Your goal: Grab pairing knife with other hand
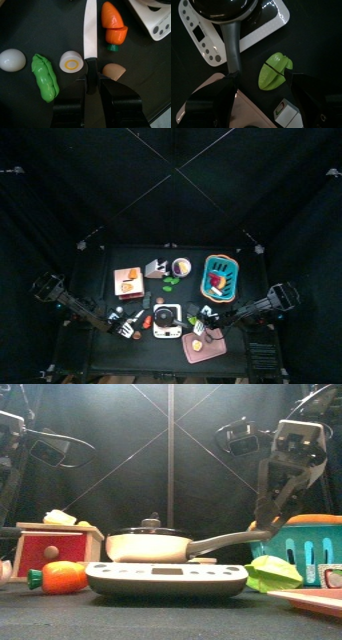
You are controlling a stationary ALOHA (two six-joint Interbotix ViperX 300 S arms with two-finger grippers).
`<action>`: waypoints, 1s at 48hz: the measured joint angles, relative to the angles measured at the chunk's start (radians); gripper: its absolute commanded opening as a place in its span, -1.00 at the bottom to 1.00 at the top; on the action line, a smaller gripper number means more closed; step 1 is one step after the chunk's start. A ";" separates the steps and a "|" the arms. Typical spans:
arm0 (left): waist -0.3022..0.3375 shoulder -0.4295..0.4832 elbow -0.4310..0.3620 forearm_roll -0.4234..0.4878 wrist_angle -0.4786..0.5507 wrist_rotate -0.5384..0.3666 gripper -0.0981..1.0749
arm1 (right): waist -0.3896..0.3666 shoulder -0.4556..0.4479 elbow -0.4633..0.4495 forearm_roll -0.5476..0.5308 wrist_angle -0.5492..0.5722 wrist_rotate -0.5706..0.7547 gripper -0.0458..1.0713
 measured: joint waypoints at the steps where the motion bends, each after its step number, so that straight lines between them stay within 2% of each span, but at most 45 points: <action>1: 0.005 0.000 -0.002 0.009 -0.003 0.000 0.07 | -0.002 0.000 -0.005 -0.002 0.000 0.000 0.87; 13: 0.074 0.000 -0.020 0.137 -0.083 -0.003 0.07 | -0.020 0.000 -0.069 -0.023 -0.002 0.005 0.87; 31: 0.250 0.000 -0.072 0.387 -0.255 -0.003 0.07 | -0.091 0.000 -0.161 -0.021 -0.061 0.011 0.87; 41: 0.356 0.000 -0.104 0.459 -0.367 -0.006 0.07 | -0.175 0.000 -0.175 -0.011 -0.158 0.040 0.87; 48: 0.423 0.000 -0.127 0.499 -0.456 -0.006 0.07 | -0.244 -0.002 -0.175 -0.026 -0.181 0.083 0.87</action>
